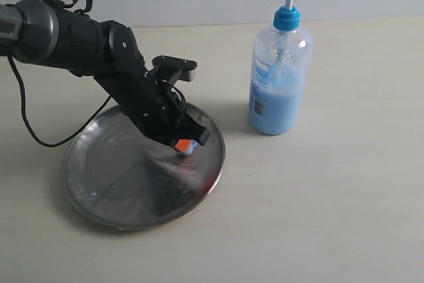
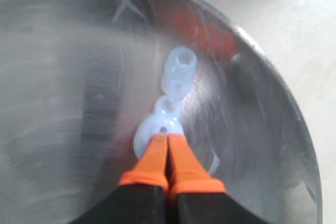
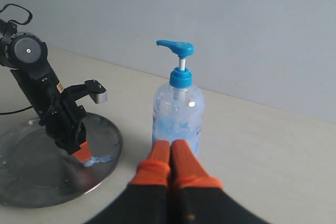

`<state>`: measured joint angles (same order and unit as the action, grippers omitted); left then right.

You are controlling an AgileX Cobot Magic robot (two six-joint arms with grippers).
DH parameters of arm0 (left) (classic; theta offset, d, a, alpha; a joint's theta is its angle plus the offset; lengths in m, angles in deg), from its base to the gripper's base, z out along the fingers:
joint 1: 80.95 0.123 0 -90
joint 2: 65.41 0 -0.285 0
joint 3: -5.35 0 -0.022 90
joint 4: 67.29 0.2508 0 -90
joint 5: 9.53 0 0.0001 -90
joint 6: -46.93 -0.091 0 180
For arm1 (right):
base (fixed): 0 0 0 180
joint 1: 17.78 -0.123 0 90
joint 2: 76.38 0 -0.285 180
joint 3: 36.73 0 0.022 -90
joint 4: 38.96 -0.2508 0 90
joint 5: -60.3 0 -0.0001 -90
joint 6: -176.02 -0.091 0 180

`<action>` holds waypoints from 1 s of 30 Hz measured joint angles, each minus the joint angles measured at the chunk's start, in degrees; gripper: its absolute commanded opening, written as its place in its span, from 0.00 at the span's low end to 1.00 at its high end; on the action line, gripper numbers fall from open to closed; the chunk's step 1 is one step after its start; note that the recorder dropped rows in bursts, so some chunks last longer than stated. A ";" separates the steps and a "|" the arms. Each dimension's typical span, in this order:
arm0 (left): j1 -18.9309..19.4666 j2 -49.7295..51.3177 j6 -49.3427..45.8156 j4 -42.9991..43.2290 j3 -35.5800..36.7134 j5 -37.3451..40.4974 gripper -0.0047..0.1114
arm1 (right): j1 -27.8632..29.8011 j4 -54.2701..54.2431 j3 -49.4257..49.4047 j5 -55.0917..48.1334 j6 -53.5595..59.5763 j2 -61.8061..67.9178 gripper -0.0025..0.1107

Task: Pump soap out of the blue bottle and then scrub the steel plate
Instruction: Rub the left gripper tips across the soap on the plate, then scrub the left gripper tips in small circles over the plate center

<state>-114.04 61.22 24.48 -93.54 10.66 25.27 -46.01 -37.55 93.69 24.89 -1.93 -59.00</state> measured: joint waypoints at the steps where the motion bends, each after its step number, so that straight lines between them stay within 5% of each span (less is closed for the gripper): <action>1: 0.00 0.00 0.00 -0.43 0.00 -0.31 0.04 | 0.00 0.00 0.00 0.00 0.00 0.00 0.02; 21: 0.00 2.90 0.22 -6.67 -0.54 -7.88 0.04 | 0.00 0.00 0.00 0.00 0.00 0.00 0.02; 30: 0.00 2.96 2.19 3.45 -2.05 -4.55 0.04 | 0.00 0.00 0.00 0.00 0.00 0.00 0.02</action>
<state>-114.04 64.18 26.67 -90.09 8.61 20.72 -46.01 -37.55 93.69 24.89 -1.93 -59.00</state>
